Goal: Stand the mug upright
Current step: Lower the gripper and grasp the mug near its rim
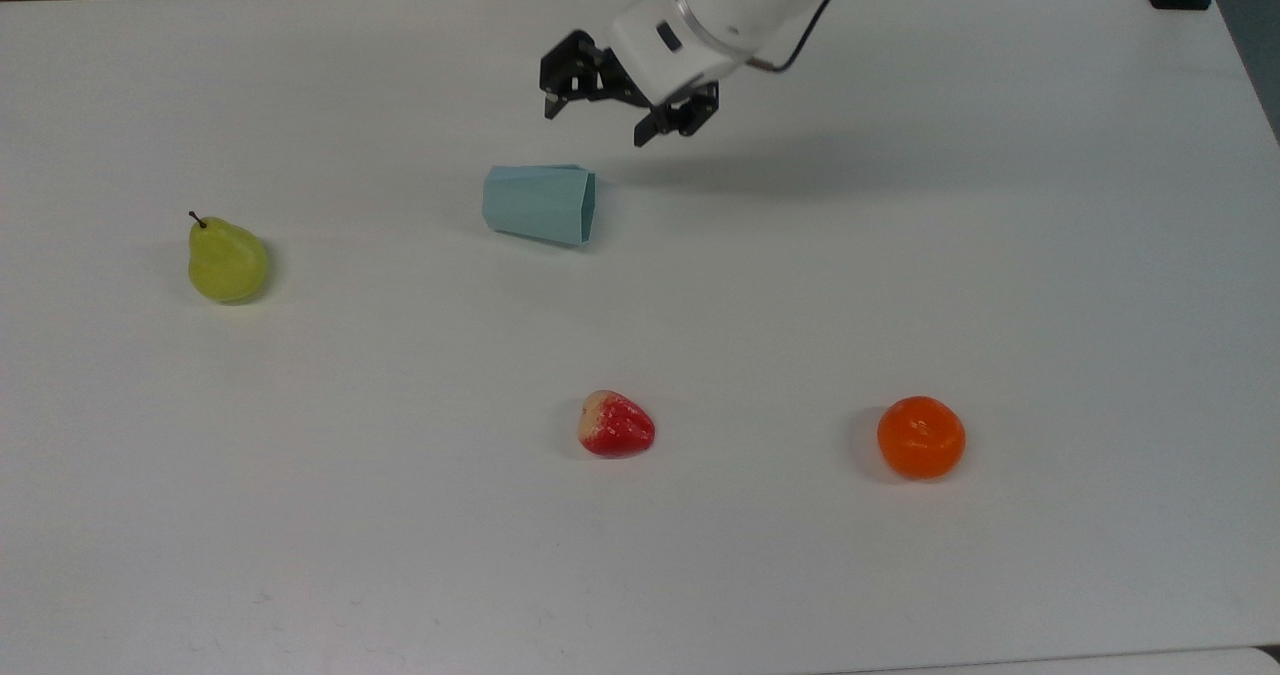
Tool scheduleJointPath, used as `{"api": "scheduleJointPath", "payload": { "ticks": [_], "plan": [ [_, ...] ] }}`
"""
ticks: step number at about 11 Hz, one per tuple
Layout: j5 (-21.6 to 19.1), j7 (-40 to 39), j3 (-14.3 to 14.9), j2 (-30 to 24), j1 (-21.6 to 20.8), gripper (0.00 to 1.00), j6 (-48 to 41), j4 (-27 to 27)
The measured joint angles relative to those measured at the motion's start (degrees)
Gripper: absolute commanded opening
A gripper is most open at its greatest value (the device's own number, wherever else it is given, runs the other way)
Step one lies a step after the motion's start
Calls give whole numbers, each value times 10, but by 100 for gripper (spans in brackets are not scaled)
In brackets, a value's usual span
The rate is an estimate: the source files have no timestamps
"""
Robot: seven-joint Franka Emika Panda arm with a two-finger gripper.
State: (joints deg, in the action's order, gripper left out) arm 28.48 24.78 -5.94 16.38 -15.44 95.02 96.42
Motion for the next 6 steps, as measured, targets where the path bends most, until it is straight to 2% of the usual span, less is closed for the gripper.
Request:
{"api": "scheduleJointPath", "payload": {
  "ticks": [2,5,6],
  "plan": [
    [43,39,-2,42,-14,100,0,0],
    [78,50,-2,82,-12,99,0,-1],
    [91,50,-1,93,-11,96,0,-1]
  ]
}}
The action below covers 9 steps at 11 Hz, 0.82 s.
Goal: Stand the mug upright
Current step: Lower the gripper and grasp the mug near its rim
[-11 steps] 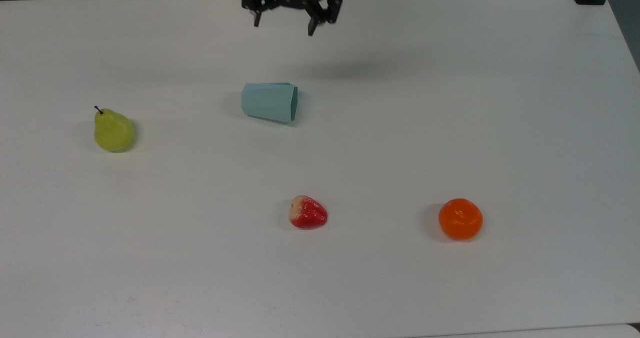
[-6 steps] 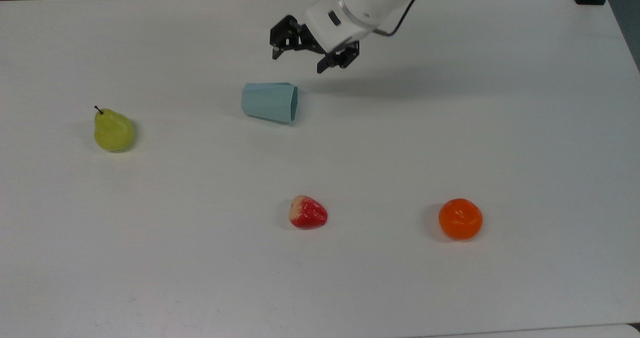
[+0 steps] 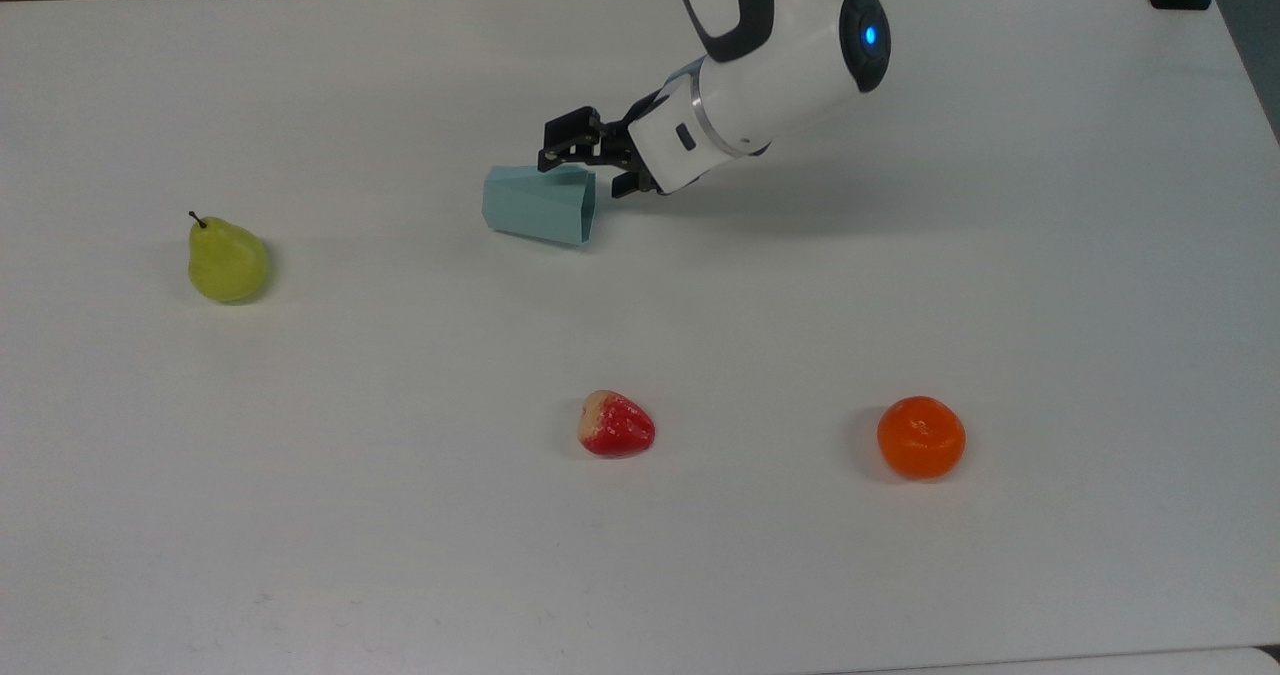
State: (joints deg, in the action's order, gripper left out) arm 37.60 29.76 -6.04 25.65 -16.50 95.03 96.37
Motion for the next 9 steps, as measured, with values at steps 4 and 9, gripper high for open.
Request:
{"api": "scheduleJointPath", "payload": {
  "ticks": [4,9],
  "plan": [
    [27,0,1,28,14,53,0,0],
    [41,1,2,31,29,6,-6,-6]
  ]
}}
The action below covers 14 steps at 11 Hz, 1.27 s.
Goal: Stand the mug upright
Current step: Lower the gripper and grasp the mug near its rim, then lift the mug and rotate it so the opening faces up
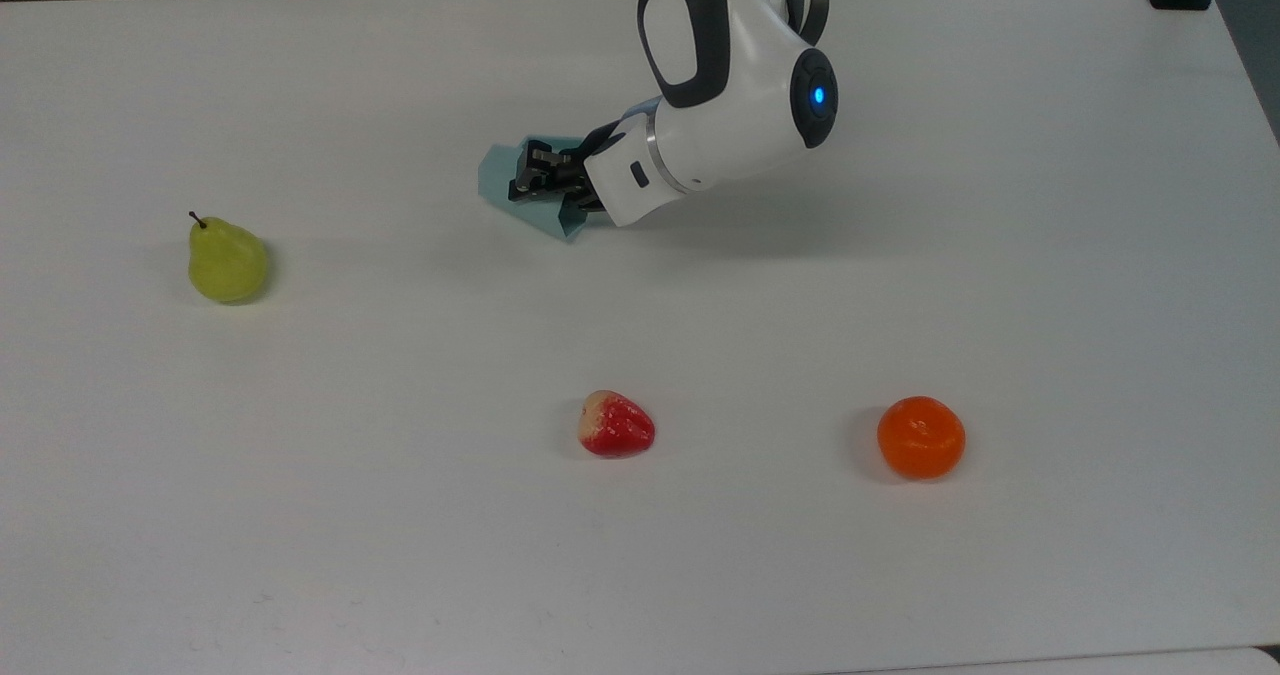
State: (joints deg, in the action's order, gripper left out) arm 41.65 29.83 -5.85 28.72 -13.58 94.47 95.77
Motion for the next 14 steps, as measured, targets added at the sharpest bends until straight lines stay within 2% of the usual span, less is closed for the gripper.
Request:
{"api": "scheduleJointPath", "payload": {
  "ticks": [2,6,8,12,14],
  "plan": [
    [4,-1,0,-7,2,0,-28,-6],
    [1,-1,0,-15,8,0,-34,-12],
    [-41,-26,0,-26,18,0,-23,-25],
    [-166,-93,-1,-61,32,0,130,-32],
    [-198,-127,-1,-62,35,0,196,-27]
  ]
}}
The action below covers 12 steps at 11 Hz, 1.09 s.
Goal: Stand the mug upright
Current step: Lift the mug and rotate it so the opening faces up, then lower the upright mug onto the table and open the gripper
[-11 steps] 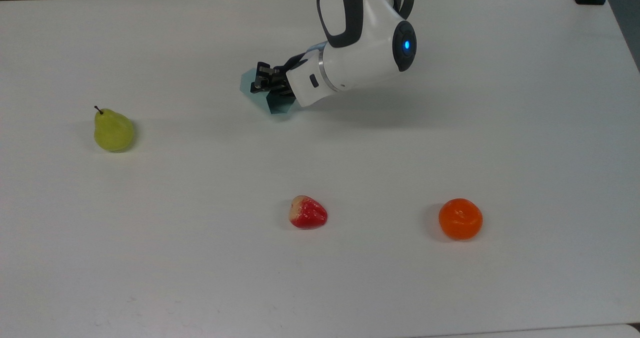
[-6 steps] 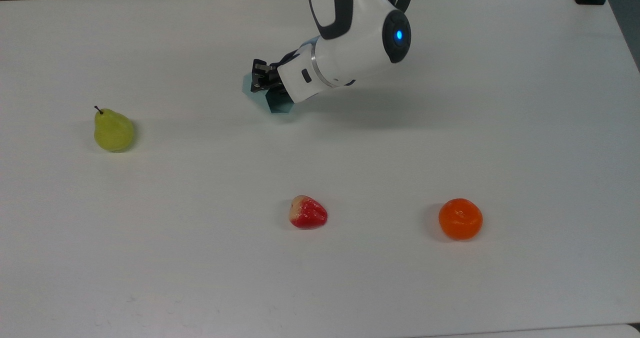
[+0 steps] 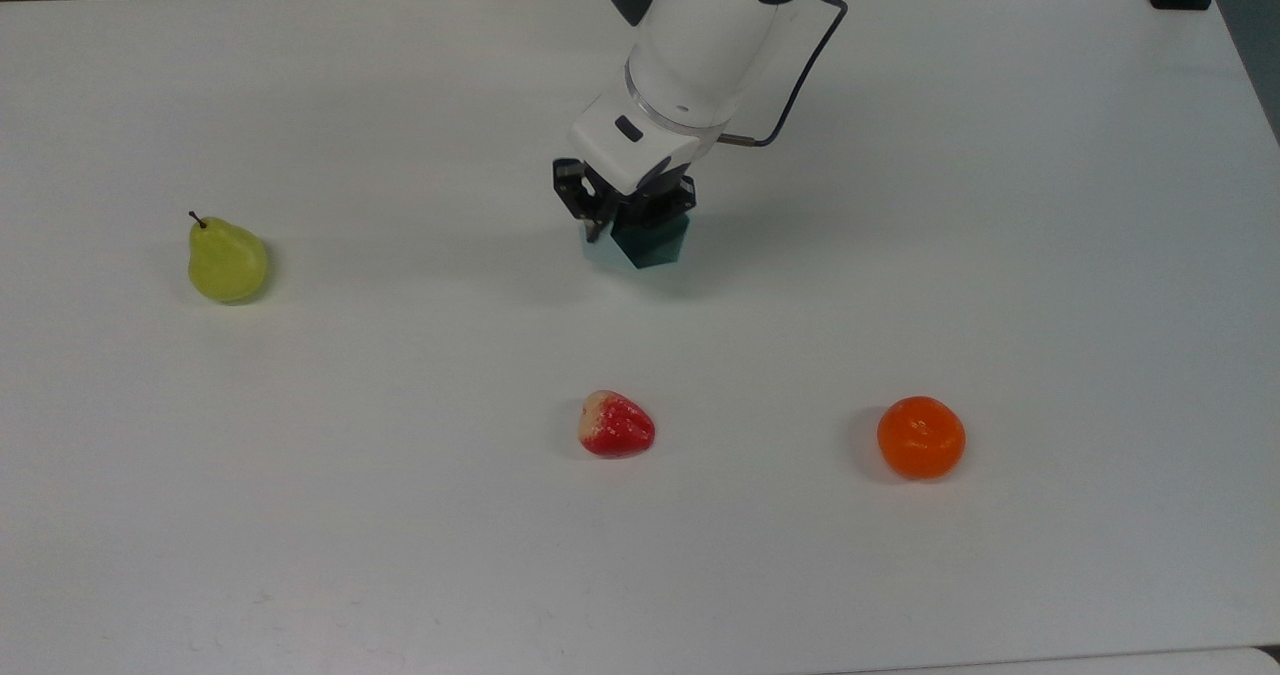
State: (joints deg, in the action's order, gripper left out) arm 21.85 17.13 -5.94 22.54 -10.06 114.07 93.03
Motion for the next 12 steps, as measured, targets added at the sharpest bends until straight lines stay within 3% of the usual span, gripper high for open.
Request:
{"api": "scheduleJointPath", "payload": {
  "ticks": [4,5,7,8,9,12],
  "plan": [
    [-25,-43,-25,1,0,0,108,46],
    [-39,-44,-27,1,1,11,128,53],
    [-61,-55,-27,1,8,60,152,58],
    [-64,-59,-27,0,12,90,153,58],
    [-64,-60,-27,0,15,100,153,58],
    [-65,-62,-27,-11,16,100,115,57]
  ]
}}
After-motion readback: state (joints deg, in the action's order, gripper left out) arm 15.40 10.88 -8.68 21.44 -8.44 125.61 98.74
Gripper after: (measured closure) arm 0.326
